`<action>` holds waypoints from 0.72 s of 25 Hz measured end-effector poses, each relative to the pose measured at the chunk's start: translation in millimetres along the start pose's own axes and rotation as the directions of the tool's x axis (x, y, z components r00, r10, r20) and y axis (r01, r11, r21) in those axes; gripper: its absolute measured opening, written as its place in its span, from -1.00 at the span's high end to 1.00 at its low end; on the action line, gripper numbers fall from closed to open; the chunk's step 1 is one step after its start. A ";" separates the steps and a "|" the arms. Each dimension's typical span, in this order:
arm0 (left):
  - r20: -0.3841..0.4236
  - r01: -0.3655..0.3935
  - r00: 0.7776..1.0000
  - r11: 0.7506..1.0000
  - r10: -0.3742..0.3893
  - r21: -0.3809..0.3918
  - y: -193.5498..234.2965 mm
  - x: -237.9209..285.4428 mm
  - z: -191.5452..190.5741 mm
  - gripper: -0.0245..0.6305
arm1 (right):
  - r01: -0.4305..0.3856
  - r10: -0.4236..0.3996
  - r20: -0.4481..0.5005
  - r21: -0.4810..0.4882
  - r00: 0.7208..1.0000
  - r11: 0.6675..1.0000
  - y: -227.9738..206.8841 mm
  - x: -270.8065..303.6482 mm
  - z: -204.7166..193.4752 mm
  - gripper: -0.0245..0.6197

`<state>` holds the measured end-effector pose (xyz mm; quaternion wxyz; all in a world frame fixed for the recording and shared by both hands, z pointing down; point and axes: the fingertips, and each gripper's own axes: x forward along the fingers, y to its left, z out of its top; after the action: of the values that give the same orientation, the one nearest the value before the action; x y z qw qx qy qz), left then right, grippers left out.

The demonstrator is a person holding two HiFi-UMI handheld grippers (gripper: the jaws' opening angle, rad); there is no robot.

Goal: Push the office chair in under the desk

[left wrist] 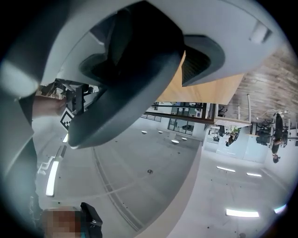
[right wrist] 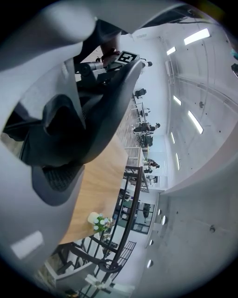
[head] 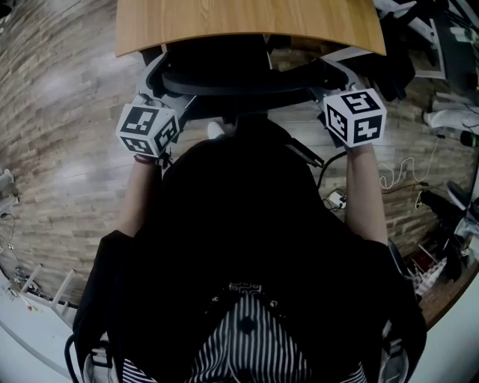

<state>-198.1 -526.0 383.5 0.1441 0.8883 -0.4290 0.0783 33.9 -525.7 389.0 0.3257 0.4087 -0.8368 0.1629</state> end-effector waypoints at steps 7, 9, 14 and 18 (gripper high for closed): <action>0.020 -0.034 0.999 0.999 0.033 0.027 33.4 6.5 13.6 -0.54 | -0.034 0.035 0.025 -0.020 0.999 0.999 4.8 14.7 15.6 0.30; 0.037 -0.029 0.999 0.999 0.028 0.038 43.3 15.9 19.6 -0.55 | -0.037 0.038 0.012 -0.031 0.999 0.999 -1.9 23.3 23.3 0.30; 0.050 -0.023 0.999 0.998 0.021 0.056 70.2 31.9 29.0 -0.54 | -0.072 0.073 0.024 -0.044 0.997 0.996 -11.8 46.7 43.2 0.31; 0.052 -0.037 0.998 0.998 0.034 0.055 86.4 53.5 38.2 -0.54 | -0.062 0.063 0.041 -0.036 0.997 0.997 -31.2 64.2 59.1 0.31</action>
<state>-232.2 -628.9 377.7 0.1070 0.8860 -0.4458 0.0699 5.1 -613.8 389.4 0.3100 0.3800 -0.8585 0.1501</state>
